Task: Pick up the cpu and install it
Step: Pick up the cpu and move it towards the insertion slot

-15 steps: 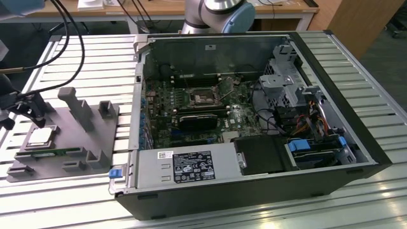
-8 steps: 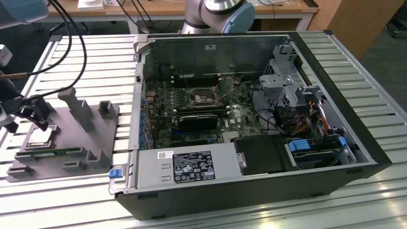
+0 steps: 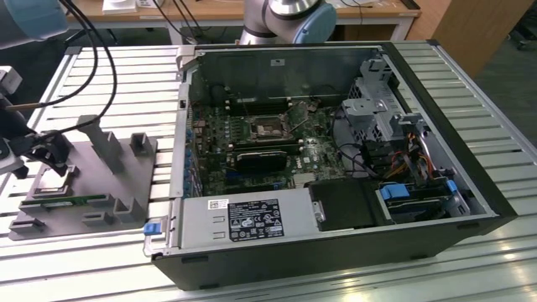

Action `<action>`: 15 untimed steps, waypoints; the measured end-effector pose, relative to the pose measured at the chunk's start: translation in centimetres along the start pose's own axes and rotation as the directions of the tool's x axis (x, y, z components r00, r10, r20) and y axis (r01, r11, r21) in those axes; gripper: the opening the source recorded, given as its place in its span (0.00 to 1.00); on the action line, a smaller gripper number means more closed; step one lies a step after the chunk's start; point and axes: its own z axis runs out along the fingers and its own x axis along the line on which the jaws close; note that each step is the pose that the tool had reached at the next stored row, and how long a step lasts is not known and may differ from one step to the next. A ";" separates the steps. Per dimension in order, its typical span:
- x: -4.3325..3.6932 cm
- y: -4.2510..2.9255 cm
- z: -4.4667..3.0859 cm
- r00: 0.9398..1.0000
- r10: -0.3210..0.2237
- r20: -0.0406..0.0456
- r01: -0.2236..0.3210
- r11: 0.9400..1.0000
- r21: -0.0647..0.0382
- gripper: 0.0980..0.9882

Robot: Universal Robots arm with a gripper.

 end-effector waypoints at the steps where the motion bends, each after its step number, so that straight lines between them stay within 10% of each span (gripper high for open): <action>1: 0.00 -0.01 0.17 1.000 0.000 0.000 0.000 1.000 0.000 0.68; 15: -0.02 -0.05 1.51 1.000 0.000 0.006 0.000 1.000 0.000 0.68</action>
